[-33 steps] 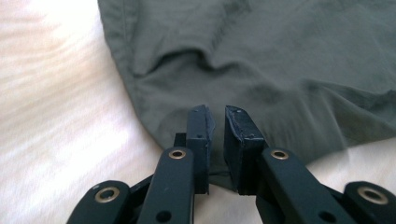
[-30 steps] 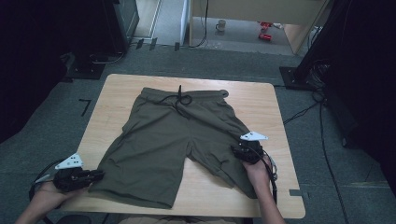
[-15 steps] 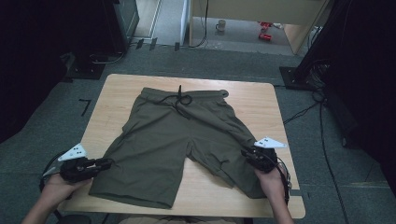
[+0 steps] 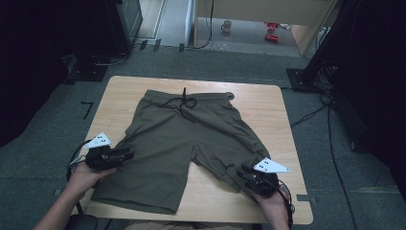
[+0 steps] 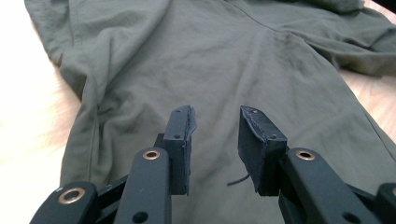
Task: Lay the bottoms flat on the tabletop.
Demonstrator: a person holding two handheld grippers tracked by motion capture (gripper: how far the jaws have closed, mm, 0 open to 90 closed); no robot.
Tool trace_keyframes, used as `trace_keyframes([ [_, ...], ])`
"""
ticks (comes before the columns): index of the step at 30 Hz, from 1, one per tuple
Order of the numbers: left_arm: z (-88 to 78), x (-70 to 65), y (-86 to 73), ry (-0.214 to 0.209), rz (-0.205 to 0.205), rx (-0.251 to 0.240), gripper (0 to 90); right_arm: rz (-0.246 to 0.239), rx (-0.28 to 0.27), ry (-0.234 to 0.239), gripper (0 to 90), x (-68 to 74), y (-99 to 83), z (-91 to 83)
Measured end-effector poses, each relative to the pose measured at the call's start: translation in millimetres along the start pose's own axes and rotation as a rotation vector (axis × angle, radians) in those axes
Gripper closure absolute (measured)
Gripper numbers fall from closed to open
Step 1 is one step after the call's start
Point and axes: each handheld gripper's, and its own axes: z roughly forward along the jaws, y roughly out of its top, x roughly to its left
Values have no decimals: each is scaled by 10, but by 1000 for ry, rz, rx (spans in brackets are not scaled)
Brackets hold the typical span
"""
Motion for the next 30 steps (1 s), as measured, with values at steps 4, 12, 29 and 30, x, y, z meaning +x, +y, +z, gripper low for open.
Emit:
trace_keyframes([
  [4, 99, -17, 69, 20, -4, -9, 634, -19, -7, 20, 678, 114, -19, 0],
  [12, 223, -82, 109, 25, 15, -12, 603, -39, -16, 74, 653, 287, -40, 9],
  [29, 217, -64, 20, 36, 9, -10, 590, -8, 175, 120, 900, 444, -10, 231],
  [30, 219, -64, 20, 36, 11, -8, 590, -6, 166, 132, 900, 475, 17, 219],
])
